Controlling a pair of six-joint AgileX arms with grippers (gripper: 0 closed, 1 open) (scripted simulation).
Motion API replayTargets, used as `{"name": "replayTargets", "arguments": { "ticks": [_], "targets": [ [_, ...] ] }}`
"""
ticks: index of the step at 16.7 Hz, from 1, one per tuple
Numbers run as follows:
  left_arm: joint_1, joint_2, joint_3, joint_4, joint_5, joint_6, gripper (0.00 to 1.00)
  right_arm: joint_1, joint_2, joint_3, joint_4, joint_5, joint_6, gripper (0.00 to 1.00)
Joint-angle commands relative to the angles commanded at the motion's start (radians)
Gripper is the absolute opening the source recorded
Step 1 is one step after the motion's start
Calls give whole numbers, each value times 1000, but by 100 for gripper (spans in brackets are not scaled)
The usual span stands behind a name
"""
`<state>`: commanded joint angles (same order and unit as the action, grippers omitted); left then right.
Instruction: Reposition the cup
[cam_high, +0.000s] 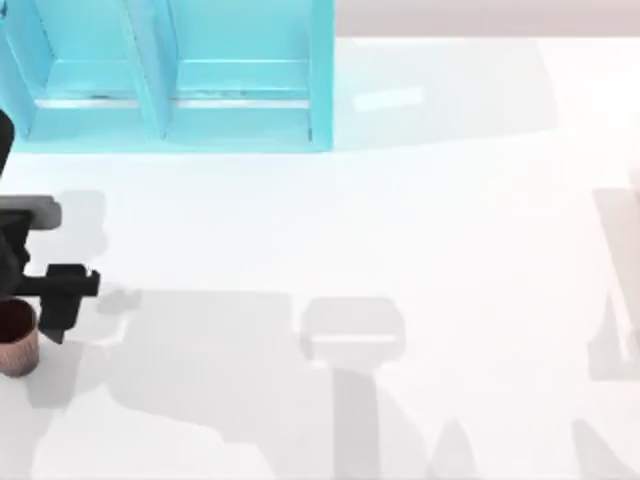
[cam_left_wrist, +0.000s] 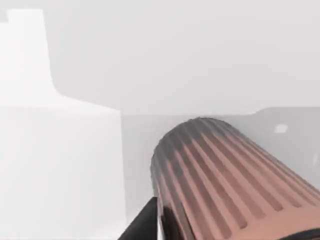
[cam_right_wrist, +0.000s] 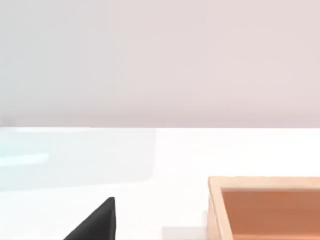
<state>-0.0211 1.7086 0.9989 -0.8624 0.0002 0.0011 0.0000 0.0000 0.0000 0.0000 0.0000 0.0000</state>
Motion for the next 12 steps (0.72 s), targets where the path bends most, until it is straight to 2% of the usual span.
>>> {"name": "replayTargets", "arguments": {
  "ticks": [7, 12],
  "targets": [
    [0, 0, 0, 0, 0, 0, 2, 0, 0, 0, 0, 0, 0, 100],
    [0, 0, 0, 0, 0, 0, 0, 0, 0, 0, 0, 0, 0, 100]
  ]
}}
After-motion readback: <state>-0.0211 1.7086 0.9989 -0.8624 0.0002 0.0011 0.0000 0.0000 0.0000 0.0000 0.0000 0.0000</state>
